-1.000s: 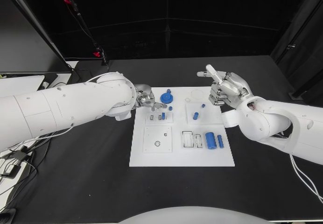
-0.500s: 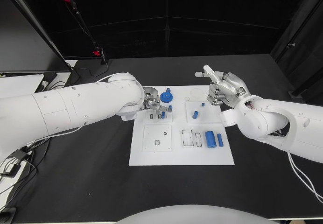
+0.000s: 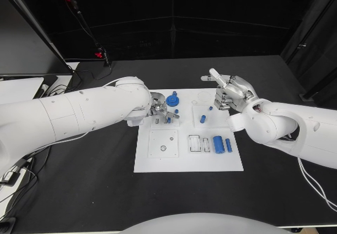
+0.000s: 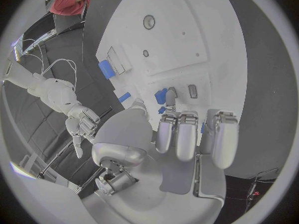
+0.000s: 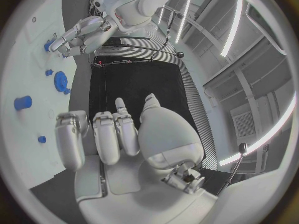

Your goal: Assemble the parts on the task board

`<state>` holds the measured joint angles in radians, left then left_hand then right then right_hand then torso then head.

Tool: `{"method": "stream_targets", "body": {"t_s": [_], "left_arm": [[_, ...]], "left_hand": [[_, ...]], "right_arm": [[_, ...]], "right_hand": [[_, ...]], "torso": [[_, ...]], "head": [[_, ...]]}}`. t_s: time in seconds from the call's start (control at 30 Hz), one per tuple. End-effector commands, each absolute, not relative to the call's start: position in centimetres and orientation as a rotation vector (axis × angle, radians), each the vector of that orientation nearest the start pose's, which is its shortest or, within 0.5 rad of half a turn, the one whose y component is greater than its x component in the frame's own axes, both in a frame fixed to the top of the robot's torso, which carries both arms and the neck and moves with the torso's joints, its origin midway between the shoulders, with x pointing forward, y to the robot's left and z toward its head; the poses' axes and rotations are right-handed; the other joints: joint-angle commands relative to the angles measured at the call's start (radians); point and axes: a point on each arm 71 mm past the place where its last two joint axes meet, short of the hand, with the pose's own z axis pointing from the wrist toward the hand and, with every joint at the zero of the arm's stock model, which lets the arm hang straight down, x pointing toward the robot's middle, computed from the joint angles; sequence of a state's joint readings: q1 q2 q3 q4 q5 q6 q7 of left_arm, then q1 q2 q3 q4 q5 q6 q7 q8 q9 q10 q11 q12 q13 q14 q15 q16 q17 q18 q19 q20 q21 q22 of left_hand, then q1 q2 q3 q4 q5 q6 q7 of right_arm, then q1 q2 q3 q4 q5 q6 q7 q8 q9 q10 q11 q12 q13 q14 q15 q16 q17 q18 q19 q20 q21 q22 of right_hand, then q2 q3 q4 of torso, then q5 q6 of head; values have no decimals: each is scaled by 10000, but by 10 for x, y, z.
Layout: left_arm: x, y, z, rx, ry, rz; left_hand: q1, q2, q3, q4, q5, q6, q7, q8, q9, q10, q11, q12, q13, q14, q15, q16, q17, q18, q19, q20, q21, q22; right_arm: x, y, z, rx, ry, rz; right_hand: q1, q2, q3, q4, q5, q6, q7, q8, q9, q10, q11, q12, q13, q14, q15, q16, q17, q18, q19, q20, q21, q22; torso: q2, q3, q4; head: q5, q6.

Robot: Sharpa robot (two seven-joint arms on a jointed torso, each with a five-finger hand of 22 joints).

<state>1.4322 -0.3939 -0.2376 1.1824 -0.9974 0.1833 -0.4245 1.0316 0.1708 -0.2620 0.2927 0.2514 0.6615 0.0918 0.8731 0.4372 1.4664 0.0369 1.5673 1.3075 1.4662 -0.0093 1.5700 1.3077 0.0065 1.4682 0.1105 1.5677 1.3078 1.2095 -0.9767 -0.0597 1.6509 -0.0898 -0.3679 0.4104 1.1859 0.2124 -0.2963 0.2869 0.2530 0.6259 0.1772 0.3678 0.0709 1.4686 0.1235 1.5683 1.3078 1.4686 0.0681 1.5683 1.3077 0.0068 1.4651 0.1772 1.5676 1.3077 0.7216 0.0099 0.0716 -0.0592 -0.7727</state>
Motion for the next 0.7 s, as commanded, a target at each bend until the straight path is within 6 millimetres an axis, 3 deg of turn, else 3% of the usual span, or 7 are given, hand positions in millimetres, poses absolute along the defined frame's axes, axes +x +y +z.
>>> {"method": "stream_targets", "body": {"t_s": [0.03,0.37,0.7], "left_arm": [[538,81,-185,1172,22975,-4437],[539,78,-185,1185,23002,-4376],[541,77,-185,1224,23038,-4359]], "left_hand": [[13,160,-38,-7,16,67,4,-59,16,1044,-48,35,2633,1046,-46,8,2631,-65,1026,-82,31,2630],[228,554,37,-16,151,228,-25,-307,160,1044,-74,35,2633,1046,-65,8,2631,-65,1026,-98,31,2630],[801,845,223,-20,626,321,-85,-536,390,1044,-129,35,2633,1046,-112,8,2631,-65,1026,-135,31,2630]], "right_arm": [[464,-237,-169,10303,14187,14814],[464,-238,-172,10427,14342,14670],[464,-238,-173,10492,14465,14580]], "right_hand": [[47,57,20,5,40,-99,245,35,-12,1022,65,25,2630,1022,79,25,2631,-68,1057,84,32,2631],[121,94,41,-7,140,-269,227,49,-18,1022,42,25,2630,1022,70,25,2631,-68,1057,85,32,2631],[147,115,52,-5,178,-325,217,65,-16,1022,29,25,2630,1022,60,25,2631,-68,1057,79,32,2631]], "torso": [[-6,4,17],[0,6,29],[0,1,12]], "head": [[-36,-16],[-18,-43],[-26,-62]]}}
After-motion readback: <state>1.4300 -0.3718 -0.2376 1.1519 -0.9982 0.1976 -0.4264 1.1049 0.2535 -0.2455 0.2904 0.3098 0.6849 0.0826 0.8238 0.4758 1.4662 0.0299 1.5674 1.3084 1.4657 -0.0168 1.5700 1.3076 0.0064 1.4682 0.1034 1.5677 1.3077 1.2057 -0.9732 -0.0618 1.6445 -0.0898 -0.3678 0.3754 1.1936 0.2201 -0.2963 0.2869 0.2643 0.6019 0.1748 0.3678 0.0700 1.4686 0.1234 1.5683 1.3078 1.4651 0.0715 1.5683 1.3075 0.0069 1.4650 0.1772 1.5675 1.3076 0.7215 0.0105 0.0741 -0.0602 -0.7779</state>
